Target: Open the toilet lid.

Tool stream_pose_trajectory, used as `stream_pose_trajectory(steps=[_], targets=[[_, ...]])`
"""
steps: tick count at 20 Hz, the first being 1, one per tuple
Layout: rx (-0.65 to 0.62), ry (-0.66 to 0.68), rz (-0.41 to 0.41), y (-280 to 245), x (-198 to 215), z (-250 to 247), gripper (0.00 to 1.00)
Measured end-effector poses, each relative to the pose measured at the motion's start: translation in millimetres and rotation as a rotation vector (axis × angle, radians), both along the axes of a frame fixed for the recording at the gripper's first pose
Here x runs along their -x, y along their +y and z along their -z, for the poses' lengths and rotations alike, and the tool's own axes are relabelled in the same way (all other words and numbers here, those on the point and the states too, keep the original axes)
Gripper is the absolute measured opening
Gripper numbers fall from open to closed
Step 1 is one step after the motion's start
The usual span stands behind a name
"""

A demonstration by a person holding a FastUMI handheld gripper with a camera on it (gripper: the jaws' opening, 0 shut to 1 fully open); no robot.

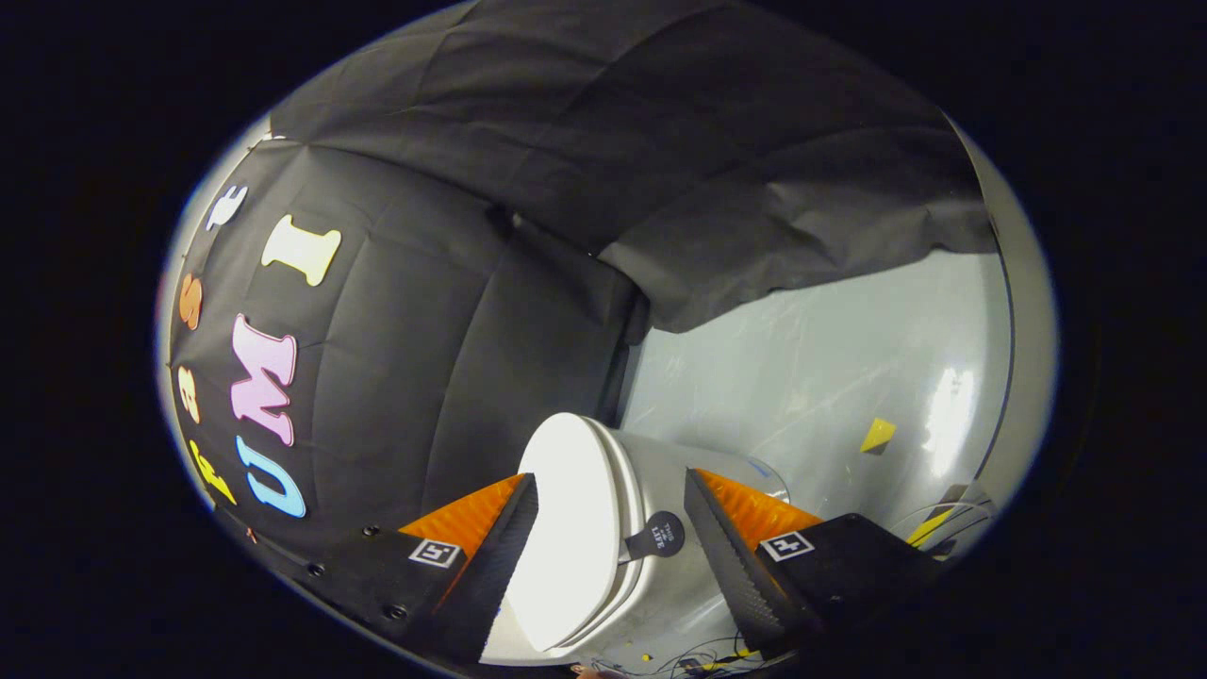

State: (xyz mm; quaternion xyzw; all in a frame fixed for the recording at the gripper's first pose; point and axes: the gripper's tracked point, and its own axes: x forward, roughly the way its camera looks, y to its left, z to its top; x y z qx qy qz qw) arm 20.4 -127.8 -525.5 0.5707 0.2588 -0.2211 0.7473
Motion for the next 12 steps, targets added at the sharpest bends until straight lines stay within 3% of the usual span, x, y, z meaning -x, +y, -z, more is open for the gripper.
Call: stream_pose_trajectory(steps=[10, 12], targets=[[-0.215, -0.009, 0.021, 31, 8, 70, 0.95], [-0.223, -0.005, 0.015, 38, 6, 79, 0.81]])
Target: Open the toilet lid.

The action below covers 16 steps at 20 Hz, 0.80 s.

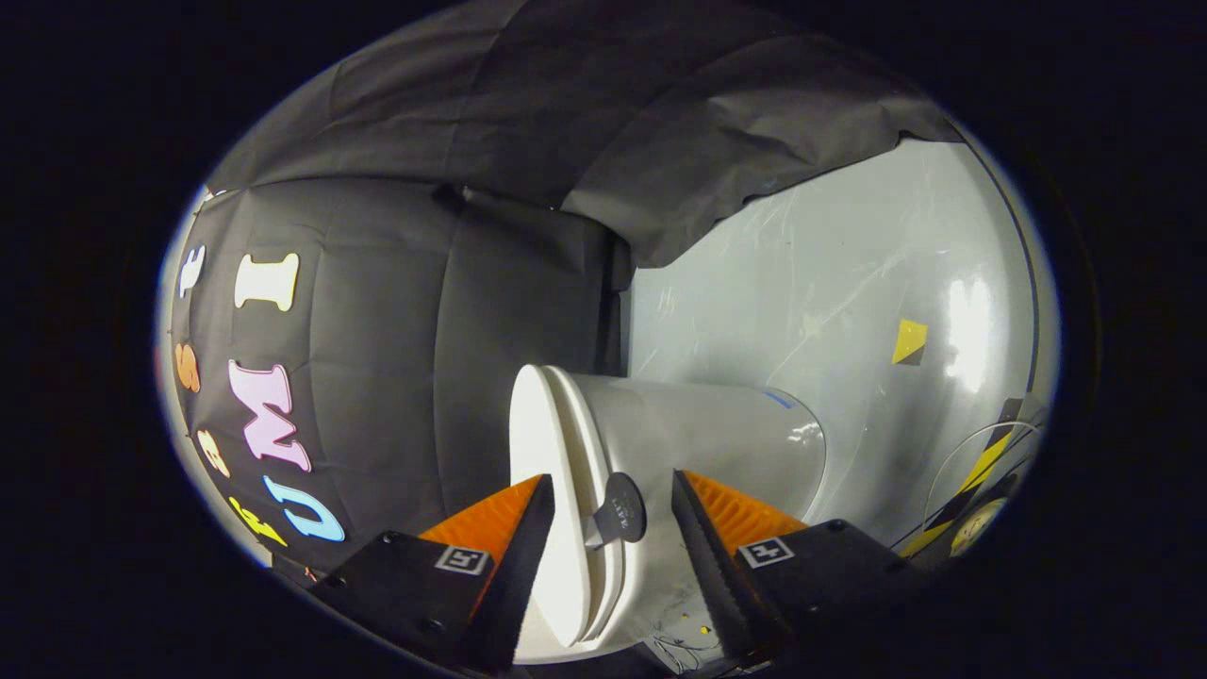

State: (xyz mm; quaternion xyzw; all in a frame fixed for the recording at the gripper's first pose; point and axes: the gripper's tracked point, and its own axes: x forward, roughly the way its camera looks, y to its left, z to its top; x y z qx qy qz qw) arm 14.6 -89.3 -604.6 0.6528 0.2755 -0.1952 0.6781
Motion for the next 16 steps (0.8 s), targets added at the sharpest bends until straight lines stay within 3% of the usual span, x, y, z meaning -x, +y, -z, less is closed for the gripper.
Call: stream_pose_trajectory(steps=[2, 7, 9, 10, 13, 16], targets=[[-0.016, -0.029, 0.013, 3, -7, 2, 0.80], [-0.045, -0.062, 0.029, 9, -13, 8, 0.21], [-0.072, -0.082, 0.045, 3, 3, -16, 0.21], [-0.092, -0.102, 0.058, 12, -29, 11, 0.05], [-0.094, -0.099, 0.053, 15, -19, 3, 0.05], [-0.032, -0.061, -0.007, 18, -21, -3, 0.05]])
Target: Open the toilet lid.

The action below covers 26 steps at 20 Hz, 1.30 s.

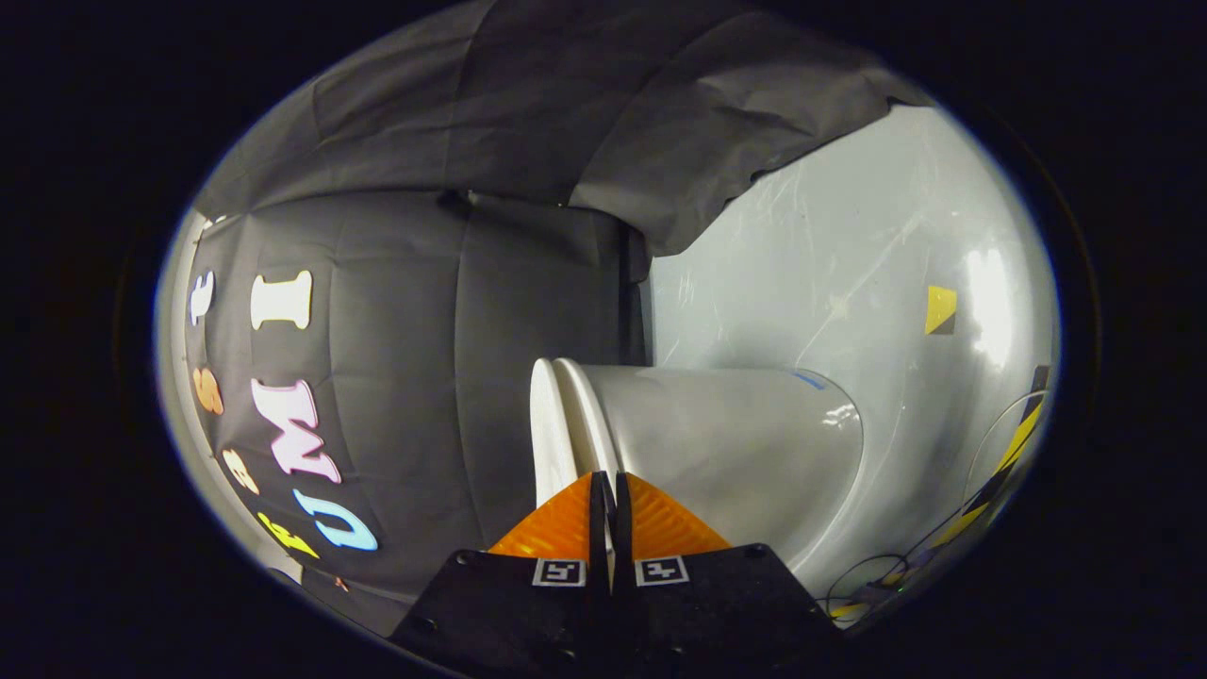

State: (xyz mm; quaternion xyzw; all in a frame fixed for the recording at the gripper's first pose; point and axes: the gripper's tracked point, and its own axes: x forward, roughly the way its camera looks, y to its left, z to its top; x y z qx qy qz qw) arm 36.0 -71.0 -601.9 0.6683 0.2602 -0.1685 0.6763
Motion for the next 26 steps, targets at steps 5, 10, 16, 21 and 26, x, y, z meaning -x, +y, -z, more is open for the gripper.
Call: stream_pose_trajectory(steps=[5, 10, 16, 21, 26], targets=[[0.161, 0.046, -0.112, 6, -12, -44, 0.05], [0.376, 0.073, -0.178, 17, -23, -97, 0.05], [0.673, 0.027, -0.292, 51, -46, -174, 0.05], [0.910, -0.026, -0.377, 86, -52, -238, 0.05], [1.075, -0.075, -0.437, 126, -55, -277, 0.05]])
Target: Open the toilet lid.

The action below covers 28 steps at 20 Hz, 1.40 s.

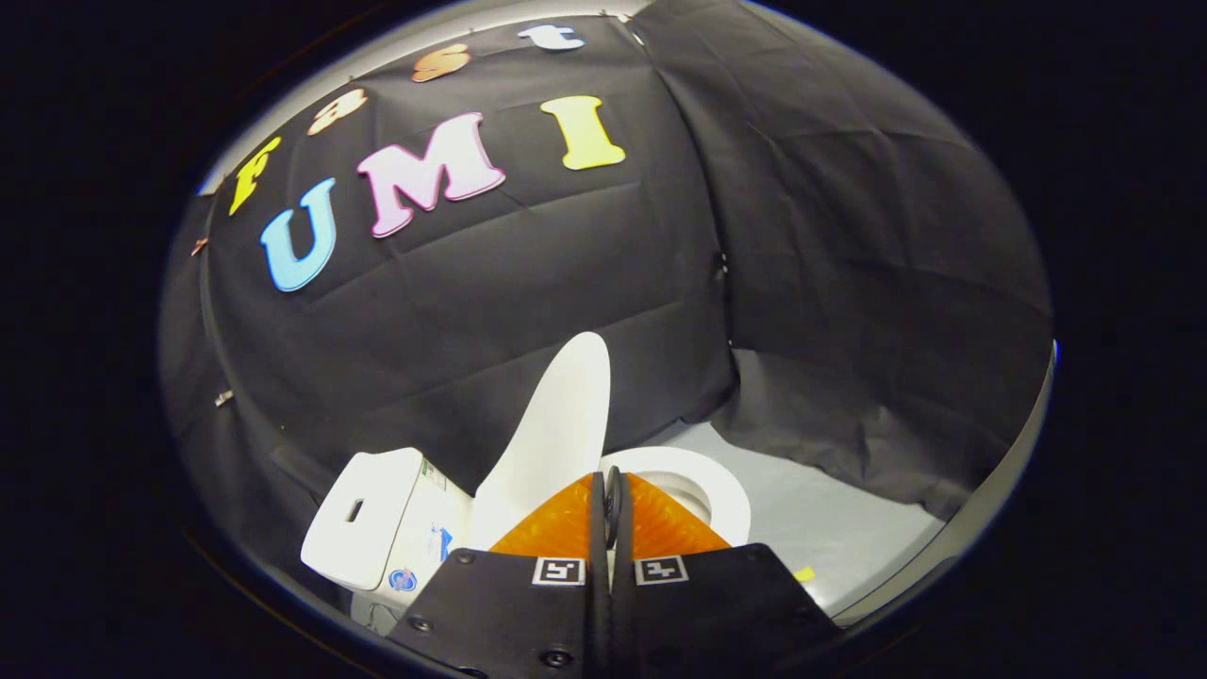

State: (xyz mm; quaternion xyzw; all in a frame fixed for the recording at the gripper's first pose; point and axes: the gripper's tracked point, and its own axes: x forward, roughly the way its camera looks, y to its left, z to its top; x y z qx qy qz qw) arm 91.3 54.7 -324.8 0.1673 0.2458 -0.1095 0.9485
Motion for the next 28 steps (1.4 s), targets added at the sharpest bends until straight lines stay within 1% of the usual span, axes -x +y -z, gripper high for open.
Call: stream_pose_trajectory(steps=[3, 11, 14, 19, 24, 28], targets=[[0.069, -0.021, -0.032, 27, -6, -12, 0.05], [0.241, -0.081, -0.161, 105, -13, -58, 0.05], [0.262, -0.110, -0.186, 133, -14, -71, 0.05], [0.340, -0.133, -0.265, 185, -14, -86, 0.05], [0.345, -0.142, -0.330, 234, -12, -92, 0.05], [0.369, -0.151, -0.404, 273, -9, -95, 0.05]])
